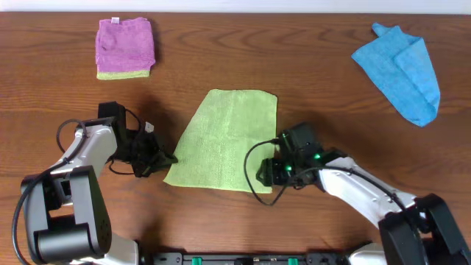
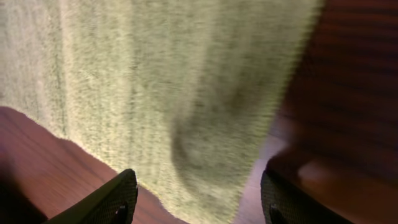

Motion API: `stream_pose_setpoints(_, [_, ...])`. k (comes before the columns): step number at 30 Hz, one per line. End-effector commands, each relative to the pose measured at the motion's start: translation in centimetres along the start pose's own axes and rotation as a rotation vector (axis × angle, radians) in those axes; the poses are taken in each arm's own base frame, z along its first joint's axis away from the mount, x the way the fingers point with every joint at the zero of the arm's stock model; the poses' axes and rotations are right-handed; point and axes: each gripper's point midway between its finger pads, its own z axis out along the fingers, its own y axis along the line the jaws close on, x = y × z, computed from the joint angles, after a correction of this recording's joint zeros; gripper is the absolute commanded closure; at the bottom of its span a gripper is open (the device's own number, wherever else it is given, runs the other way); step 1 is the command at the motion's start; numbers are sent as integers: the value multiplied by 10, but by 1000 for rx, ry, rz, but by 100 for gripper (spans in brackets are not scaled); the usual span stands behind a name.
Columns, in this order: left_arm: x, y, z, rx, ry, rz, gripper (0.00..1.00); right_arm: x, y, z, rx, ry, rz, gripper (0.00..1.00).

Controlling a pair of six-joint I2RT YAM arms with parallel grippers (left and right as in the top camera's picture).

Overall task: Fold the cloth
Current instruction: 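Regrasp the cloth's near corners with both grippers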

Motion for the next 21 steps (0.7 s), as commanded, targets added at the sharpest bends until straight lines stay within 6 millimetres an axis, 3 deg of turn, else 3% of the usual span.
stream_pose_setpoints(1, [-1,-7,-5,24,-11,30,94,25,-8,19,47,85,18,36])
stream_pose_setpoints(4, [-1,-7,-5,25,-11,30,94,28,-8,23,59,97,8,47])
stream_pose_setpoints(6, [-1,-7,-5,25,-11,30,94,27,-10,23,69,91,9,71])
stream_pose_setpoints(9, [-1,-7,-5,26,-10,29,94,23,-15,22,91,75,15,98])
stream_pose_setpoints(15, [3,-17,-6,82,13,30,94,6,-21,-2,112,28,19,99])
stream_pose_setpoints(21, [8,-30,-9,143,27,42,94,-26,-20,-60,164,-103,-31,99])
